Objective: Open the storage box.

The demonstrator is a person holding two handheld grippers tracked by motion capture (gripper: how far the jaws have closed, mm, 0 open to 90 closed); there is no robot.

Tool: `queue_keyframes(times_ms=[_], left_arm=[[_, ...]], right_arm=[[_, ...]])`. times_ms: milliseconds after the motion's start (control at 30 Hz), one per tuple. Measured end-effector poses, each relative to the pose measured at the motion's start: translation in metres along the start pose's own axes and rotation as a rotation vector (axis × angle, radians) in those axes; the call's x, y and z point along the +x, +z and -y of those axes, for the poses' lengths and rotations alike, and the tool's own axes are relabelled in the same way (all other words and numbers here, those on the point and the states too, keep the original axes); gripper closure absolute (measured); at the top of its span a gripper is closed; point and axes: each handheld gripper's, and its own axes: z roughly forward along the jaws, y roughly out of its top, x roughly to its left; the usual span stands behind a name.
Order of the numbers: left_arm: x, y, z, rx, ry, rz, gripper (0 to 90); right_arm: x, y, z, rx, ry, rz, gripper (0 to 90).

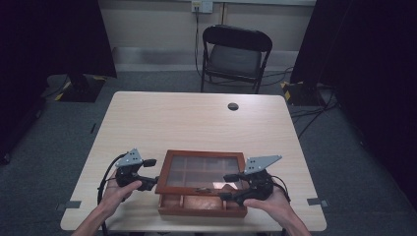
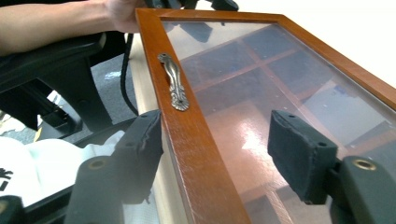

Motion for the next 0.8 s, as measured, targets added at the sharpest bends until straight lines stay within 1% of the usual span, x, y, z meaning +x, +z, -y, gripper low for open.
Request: queue_keyframes(times_ms=[67,100,133,167,233,267,333,367,433,500,533,633,700,733,800], left_arm=[[0.001,-0.001,-0.001,-0.011,-0.005,0.009,23.5],[0.0,-0.001,-0.002,-0.011,-0.008,0.007,22.9],[0.0,-0.002,-0.002,-0.02,-0.002,0.005,23.2],[-0.001,-0.002,-0.003,-0.022,-0.011,0.014,22.9],[-0.003,-0.002,-0.004,-0.024,-0.007,0.024,21.6],[-0.003,-0.002,-0.005,-0.028,0.003,0.028,21.6],[-0.006,-0.001,-0.006,-0.035,-0.004,0.041,21.3],[-0.007,0.0,-0.007,-0.036,-0.002,0.045,21.2],[-0.008,0.001,-0.009,-0.041,0.006,0.049,20.8],[-0.01,0.002,-0.01,-0.045,-0.001,0.055,20.8],[-0.011,0.002,-0.011,-0.053,-0.003,0.06,20.7],[-0.011,0.002,-0.013,-0.06,-0.008,0.061,20.6],[-0.011,0.002,-0.014,-0.065,-0.011,0.057,20.4],[-0.01,0.002,-0.014,-0.069,-0.006,0.058,20.3],[-0.01,0.002,-0.015,-0.072,-0.016,0.059,20.1]], right_arm=[[-0.001,-0.002,0.001,0.002,-0.001,0.013,33.1],[-0.002,-0.003,0.002,-0.006,0.001,0.019,32.3],[-0.003,-0.005,0.003,-0.01,0.003,0.022,31.9],[-0.003,-0.007,0.004,-0.018,-0.003,0.029,32.0],[-0.002,-0.01,0.005,-0.02,-0.014,0.036,32.0],[-0.003,-0.011,0.005,-0.021,-0.017,0.038,32.0],[-0.004,-0.014,0.006,-0.033,-0.013,0.047,29.9],[-0.005,-0.015,0.007,-0.039,-0.012,0.051,29.1],[-0.006,-0.017,0.009,-0.048,-0.008,0.055,28.0],[-0.006,-0.019,0.009,-0.06,-0.013,0.055,26.9],[-0.006,-0.019,0.009,-0.074,-0.016,0.041,27.1],[-0.006,-0.02,0.008,-0.066,-0.021,0.067,26.5],[-0.007,-0.021,0.009,-0.076,-0.018,0.074,26.1],[-0.007,-0.022,0.009,-0.081,-0.022,0.076,26.0],[-0.008,-0.022,0.009,-0.088,-0.023,0.078,25.7]])
